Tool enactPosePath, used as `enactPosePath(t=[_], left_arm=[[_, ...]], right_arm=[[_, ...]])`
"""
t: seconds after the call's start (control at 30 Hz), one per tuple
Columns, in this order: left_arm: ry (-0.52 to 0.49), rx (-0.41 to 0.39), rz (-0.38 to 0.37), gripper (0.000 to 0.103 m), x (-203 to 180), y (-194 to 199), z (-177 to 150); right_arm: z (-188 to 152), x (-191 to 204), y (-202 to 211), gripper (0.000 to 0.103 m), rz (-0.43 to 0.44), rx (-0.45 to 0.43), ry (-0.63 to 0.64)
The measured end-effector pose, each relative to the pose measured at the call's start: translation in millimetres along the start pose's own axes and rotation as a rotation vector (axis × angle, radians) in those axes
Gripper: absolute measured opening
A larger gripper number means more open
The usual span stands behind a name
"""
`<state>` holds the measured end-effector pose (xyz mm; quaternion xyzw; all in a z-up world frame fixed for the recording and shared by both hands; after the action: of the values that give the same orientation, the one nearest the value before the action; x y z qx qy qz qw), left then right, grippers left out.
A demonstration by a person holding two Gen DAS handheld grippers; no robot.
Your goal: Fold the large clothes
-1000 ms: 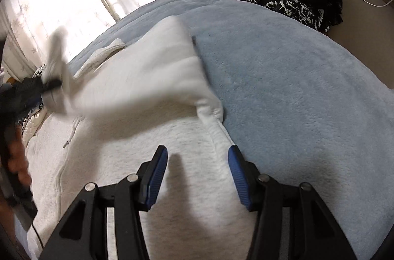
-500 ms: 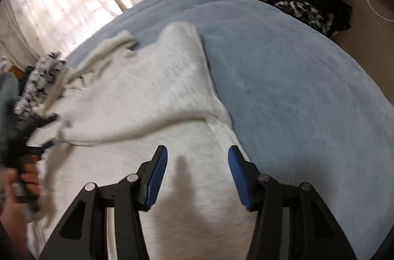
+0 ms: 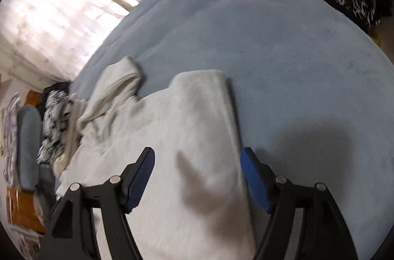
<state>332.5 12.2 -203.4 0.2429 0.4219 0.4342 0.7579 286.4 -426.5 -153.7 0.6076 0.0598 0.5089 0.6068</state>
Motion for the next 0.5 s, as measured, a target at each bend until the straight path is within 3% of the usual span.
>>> enactPosePath(t=[0.13, 0.33, 0.37, 0.43, 0.47, 0.5], left_arm=[[-0.001, 0.004, -0.018, 0.085, 5, -6, -1], [-0.094, 0.026, 0.076, 0.083, -16, -21, 7], [-0.101, 0.031, 0.074, 0.079, -19, -23, 8], [-0.111, 0.044, 0.045, 0.043, -28, -27, 13], [-0.117, 0.054, 0.041, 0.042, -32, -27, 15], [-0.129, 0.050, 0.062, 0.034, -34, -25, 18]], right_arm=[[4, -3, -21, 0.072, 0.036, 0.026, -0.026], [7, -6, -35, 0.073, 0.050, 0.037, -0.046], [7, -5, -37, 0.073, 0.048, 0.041, -0.045], [8, -5, -42, 0.073, 0.042, 0.049, -0.044], [8, -5, -44, 0.072, 0.035, 0.056, -0.042], [7, -5, -47, 0.071, 0.025, 0.059, -0.039]])
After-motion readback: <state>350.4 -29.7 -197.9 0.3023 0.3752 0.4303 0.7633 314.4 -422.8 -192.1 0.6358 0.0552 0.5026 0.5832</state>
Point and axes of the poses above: each gripper's, at about its wrist camera, not at the fingertips, and y roughly against the way its jaws point, x to its left, z to its top, the point moved 5 cm from there along -y, roughly the way its jaws point, and after that the axes turned 14 degrees about -y, right-handed, at the moved point
